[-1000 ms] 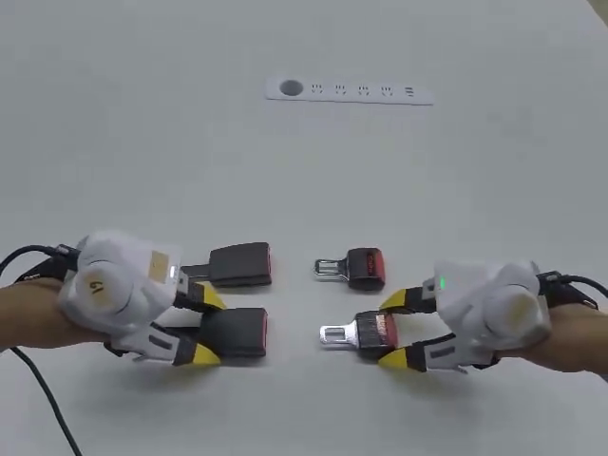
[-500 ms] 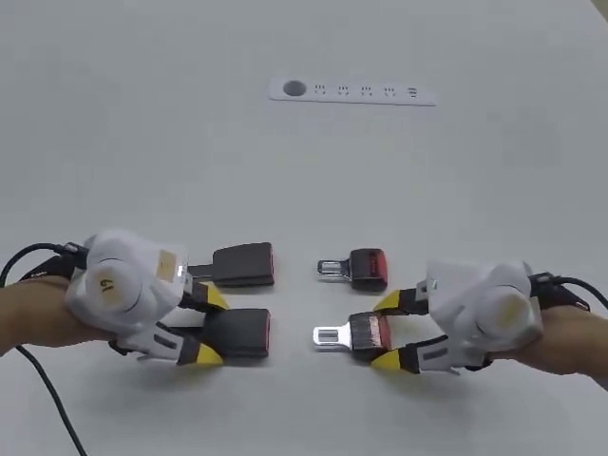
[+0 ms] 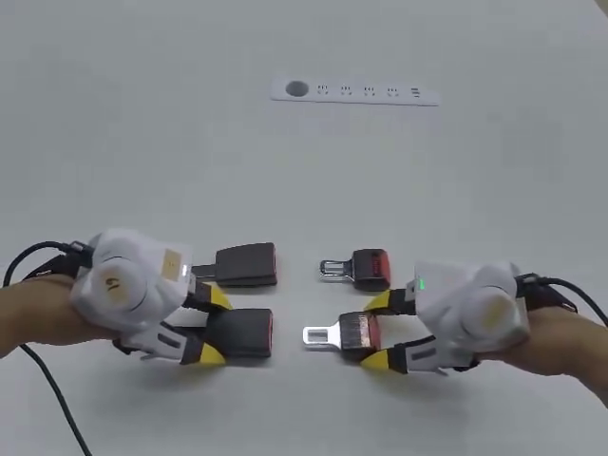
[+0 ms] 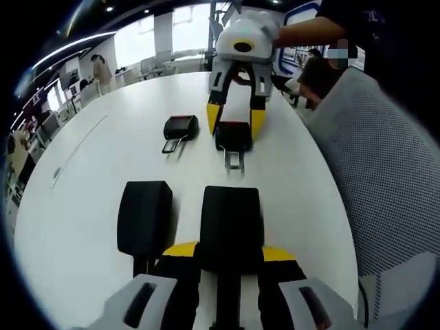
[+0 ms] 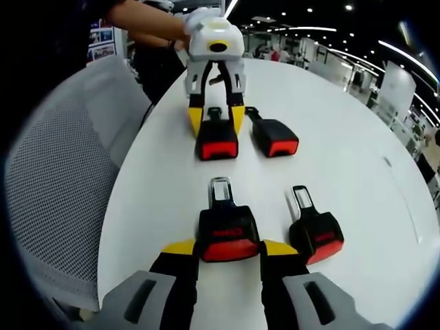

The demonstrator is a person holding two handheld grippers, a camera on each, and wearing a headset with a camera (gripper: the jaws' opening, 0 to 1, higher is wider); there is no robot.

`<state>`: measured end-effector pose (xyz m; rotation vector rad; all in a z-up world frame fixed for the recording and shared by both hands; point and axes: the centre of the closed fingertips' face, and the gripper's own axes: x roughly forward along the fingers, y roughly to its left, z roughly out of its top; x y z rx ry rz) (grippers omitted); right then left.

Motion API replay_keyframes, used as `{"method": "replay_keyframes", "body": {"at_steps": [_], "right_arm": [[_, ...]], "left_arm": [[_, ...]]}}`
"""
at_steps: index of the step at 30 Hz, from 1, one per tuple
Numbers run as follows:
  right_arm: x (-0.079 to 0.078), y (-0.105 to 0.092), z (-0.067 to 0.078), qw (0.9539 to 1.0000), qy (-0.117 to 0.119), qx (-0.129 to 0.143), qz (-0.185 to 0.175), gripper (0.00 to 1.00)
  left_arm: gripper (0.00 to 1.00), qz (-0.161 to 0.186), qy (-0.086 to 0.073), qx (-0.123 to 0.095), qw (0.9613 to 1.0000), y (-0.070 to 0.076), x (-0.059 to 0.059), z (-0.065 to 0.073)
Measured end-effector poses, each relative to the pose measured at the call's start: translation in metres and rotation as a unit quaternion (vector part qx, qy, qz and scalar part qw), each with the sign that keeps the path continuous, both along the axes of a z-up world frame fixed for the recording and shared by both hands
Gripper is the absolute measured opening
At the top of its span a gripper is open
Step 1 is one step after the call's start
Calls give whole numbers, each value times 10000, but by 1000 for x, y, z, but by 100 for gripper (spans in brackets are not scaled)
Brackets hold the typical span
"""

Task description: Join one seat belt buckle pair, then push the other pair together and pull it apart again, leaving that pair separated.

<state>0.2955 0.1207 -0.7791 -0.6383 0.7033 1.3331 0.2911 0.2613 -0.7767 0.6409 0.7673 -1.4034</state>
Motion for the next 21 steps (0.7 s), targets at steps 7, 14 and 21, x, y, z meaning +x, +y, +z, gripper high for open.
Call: {"method": "replay_keyframes", "body": {"at_steps": [7, 14, 21], "right_arm": [[0, 8, 1, 10000, 11, 31, 9, 32], [0, 18, 0, 10000, 3, 63, 40, 32], [0, 29, 1, 9999, 5, 116, 79, 32]], "left_arm": [[33, -2, 15, 28, 10000, 0, 0, 0], [33, 22, 39, 23, 10000, 2, 1, -2], [33, 44, 62, 27, 10000, 0, 1, -1]]}}
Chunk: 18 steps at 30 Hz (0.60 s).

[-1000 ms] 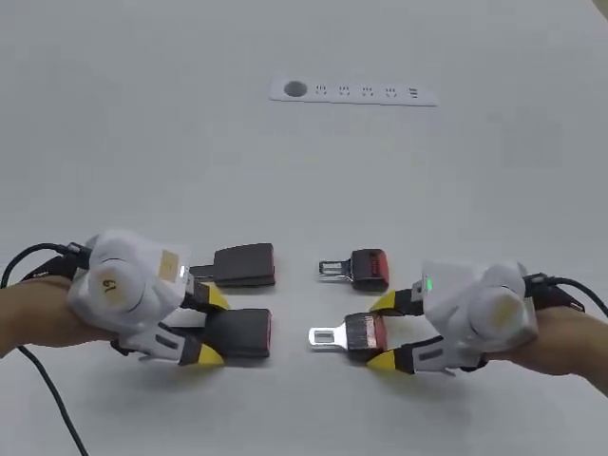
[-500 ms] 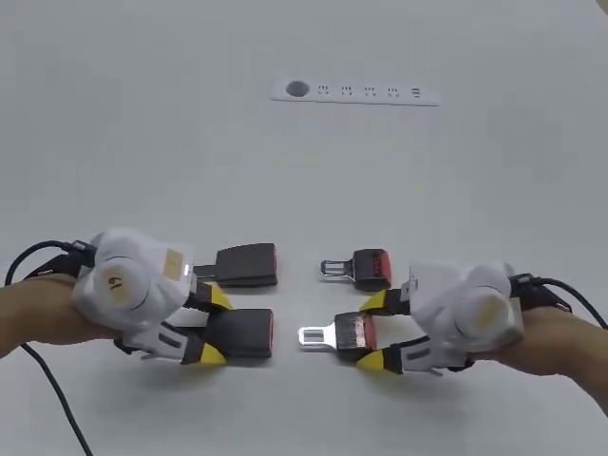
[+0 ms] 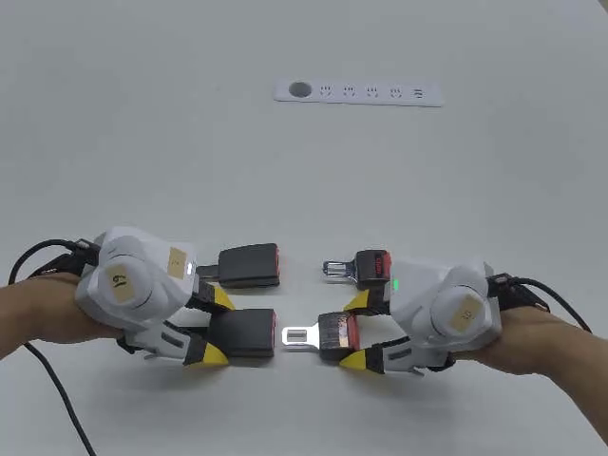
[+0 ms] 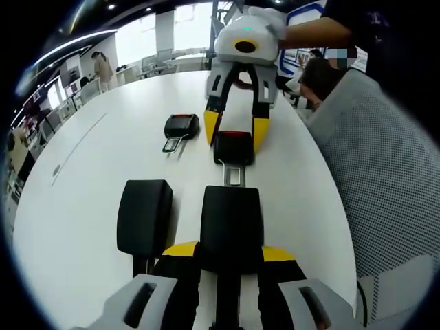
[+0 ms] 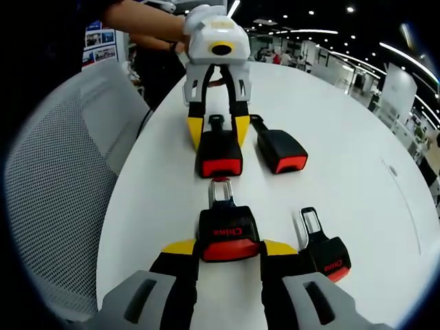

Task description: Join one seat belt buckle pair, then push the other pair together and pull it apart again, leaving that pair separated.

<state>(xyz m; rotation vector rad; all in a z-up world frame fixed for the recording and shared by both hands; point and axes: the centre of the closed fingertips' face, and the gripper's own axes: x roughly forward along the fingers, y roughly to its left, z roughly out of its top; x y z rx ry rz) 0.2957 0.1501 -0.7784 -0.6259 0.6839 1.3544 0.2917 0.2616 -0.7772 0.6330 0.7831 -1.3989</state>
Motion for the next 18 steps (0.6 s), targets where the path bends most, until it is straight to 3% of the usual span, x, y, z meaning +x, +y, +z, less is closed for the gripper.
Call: {"method": "replay_keyframes", "body": {"at_steps": [18], "right_arm": [[1, 20, -1, 10000, 41, 90, -13, 32]], "left_arm": [[33, 31, 22, -8, 10000, 1, 1, -1]]}}
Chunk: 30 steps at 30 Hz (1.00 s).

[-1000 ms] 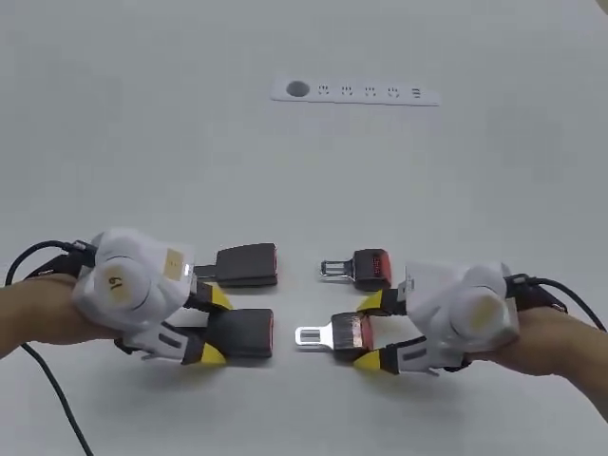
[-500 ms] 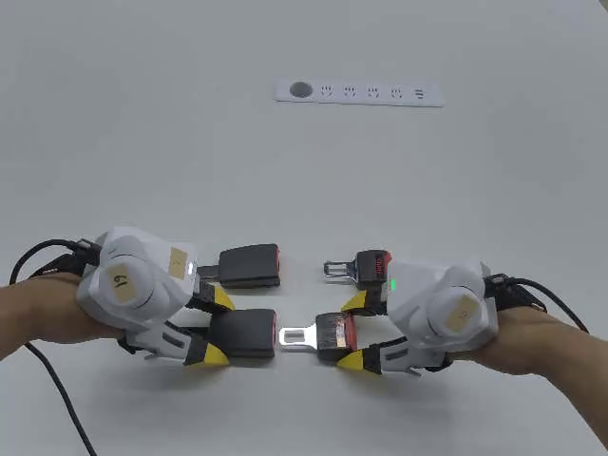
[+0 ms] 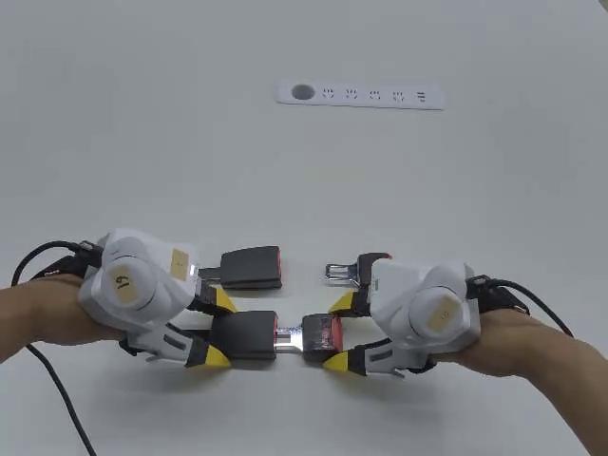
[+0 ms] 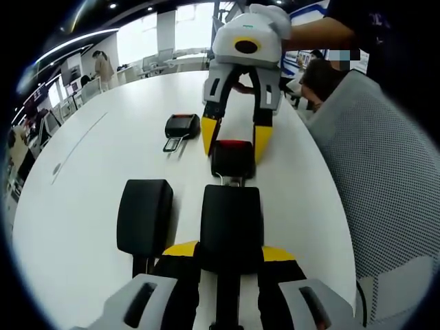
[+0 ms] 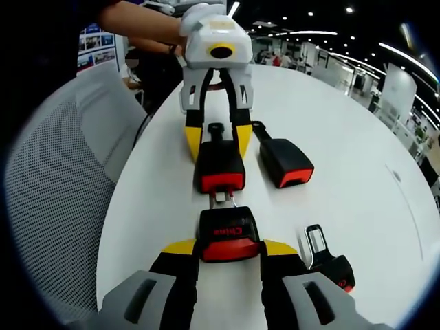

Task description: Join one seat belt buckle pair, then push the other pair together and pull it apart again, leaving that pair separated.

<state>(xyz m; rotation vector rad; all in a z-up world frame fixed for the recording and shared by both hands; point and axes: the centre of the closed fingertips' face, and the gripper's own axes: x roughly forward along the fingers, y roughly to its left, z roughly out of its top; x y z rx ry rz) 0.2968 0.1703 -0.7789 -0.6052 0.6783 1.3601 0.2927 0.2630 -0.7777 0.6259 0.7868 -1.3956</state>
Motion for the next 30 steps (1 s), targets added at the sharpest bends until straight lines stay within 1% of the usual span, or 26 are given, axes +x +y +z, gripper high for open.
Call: {"method": "replay_keyframes", "body": {"at_steps": [3, 4, 17, 25, 30], "right_arm": [[0, 3, 0, 10000, 0, 16, -10, 32], [0, 3, -1, 10000, -10, -15, 0, 32], [0, 3, -1, 10000, -12, 6, -13, 31], [0, 3, -2, 9999, 58, -15, -124, 31], [1, 3, -2, 9999, 61, -37, -108, 30]], "left_arm": [[33, 4, 3, -2, 10000, 0, 0, 0], [33, -1, 3, 0, 10000, 0, 0, 0], [32, 21, 12, -16, 10000, -1, -1, 1], [32, 28, 4, 24, 10000, -2, -2, 2], [32, -21, -12, 80, 10000, -2, -1, 1]]}}
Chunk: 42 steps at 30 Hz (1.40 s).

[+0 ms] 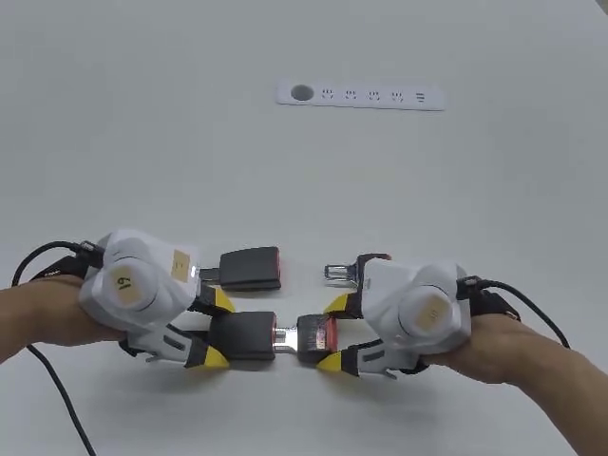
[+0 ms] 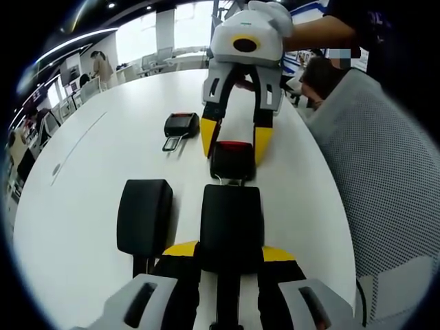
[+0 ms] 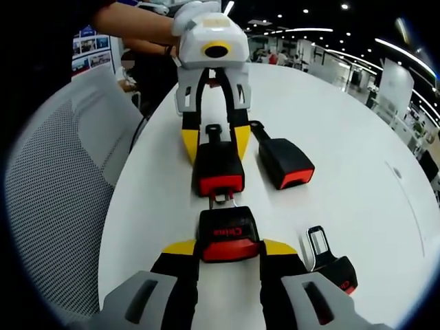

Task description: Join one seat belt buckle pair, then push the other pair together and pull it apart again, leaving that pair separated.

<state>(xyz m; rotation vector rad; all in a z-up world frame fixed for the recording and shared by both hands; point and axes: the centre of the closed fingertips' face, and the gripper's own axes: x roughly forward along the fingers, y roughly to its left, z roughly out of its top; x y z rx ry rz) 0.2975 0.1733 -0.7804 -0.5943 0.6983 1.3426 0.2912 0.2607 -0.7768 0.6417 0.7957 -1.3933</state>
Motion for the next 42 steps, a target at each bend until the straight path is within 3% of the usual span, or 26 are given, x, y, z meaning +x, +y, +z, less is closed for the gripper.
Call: {"method": "replay_keyframes", "body": {"at_steps": [42], "right_arm": [[-1, 17, -1, 9998, 91, -174, -104, 29]], "left_arm": [[31, 120, 45, 104, 9999, 2, 2, -2]]}}
